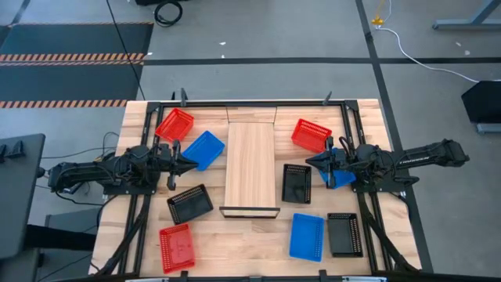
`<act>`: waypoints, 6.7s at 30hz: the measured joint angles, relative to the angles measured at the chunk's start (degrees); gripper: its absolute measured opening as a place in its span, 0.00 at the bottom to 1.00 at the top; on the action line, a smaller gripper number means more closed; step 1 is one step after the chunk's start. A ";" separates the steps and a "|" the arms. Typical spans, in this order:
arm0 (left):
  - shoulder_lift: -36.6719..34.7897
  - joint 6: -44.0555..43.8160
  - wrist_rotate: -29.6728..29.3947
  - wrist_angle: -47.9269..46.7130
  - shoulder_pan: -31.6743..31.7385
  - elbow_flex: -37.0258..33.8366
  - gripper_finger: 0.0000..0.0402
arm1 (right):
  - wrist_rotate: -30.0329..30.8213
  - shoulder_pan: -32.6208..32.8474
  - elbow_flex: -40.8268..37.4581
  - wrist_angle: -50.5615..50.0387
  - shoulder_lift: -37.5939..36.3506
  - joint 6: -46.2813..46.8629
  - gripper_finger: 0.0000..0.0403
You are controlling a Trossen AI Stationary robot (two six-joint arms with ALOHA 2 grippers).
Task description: Stack baskets on shelf by color
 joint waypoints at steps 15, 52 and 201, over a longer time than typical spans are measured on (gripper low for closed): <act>0.00 1.11 -3.71 2.82 0.00 0.00 0.10 | 5.53 -0.69 0.00 1.70 0.00 -7.66 0.06; 19.50 8.21 -19.60 0.25 0.00 28.15 0.45 | 6.95 -5.23 32.86 -36.34 8.78 5.06 0.35; 41.27 -5.01 -28.00 -10.01 -11.32 33.40 0.43 | -5.33 0.53 61.46 -61.02 64.17 -34.58 0.27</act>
